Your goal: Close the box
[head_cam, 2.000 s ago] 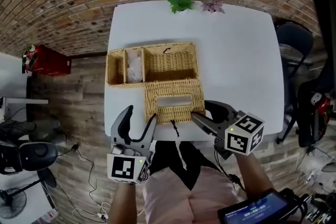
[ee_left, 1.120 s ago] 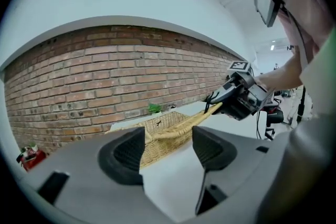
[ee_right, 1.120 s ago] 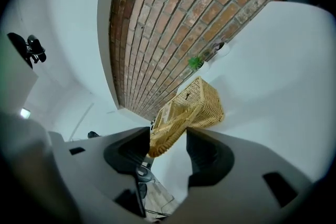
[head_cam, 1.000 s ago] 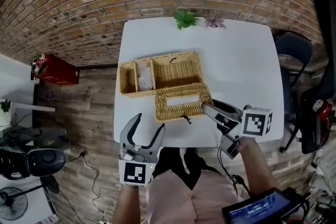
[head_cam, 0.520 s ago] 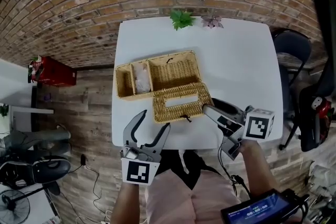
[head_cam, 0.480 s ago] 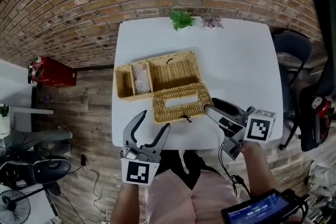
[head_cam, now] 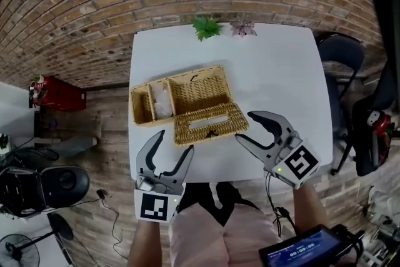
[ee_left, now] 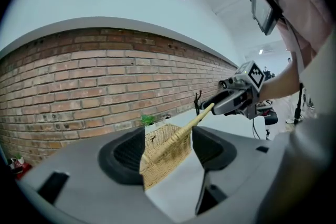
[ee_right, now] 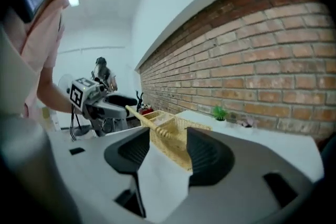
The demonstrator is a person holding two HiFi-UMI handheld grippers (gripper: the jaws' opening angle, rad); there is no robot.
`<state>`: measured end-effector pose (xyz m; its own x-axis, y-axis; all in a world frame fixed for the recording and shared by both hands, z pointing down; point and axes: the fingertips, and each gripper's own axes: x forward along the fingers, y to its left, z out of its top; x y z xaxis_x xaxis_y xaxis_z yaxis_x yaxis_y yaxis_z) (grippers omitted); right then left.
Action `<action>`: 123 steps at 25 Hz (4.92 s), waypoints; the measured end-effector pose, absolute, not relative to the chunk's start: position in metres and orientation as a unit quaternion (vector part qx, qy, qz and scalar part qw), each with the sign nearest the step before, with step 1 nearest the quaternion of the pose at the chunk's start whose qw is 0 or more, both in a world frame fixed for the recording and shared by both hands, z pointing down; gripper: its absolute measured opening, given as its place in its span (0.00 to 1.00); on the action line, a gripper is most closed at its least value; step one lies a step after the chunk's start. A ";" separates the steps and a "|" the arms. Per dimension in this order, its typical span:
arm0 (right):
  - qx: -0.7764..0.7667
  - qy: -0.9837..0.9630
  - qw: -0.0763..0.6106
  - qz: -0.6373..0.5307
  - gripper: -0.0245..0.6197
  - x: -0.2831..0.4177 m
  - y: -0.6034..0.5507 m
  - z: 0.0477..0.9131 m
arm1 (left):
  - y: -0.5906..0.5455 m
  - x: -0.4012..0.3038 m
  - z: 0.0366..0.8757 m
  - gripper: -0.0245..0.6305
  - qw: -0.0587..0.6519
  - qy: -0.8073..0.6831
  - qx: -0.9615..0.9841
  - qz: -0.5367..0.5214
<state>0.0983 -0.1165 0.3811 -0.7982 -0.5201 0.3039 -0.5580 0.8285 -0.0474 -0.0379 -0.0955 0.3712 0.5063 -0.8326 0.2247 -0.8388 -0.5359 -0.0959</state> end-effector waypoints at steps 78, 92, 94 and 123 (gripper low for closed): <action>0.409 -0.902 0.100 0.091 0.22 0.067 -0.254 0.361 | -0.236 -0.064 0.328 0.31 0.059 -0.524 0.849 0.029; 0.458 -0.889 0.019 -0.013 0.04 0.068 -0.195 0.228 | -0.182 -0.053 0.202 0.07 -0.050 -0.600 0.798 -0.002; 0.460 -0.888 0.020 -0.020 0.04 0.070 -0.190 0.222 | -0.178 -0.049 0.194 0.06 -0.057 -0.599 0.799 -0.007; 0.462 -0.886 0.025 -0.021 0.04 0.073 -0.192 0.212 | -0.181 -0.037 0.186 0.06 -0.048 -0.592 0.805 -0.012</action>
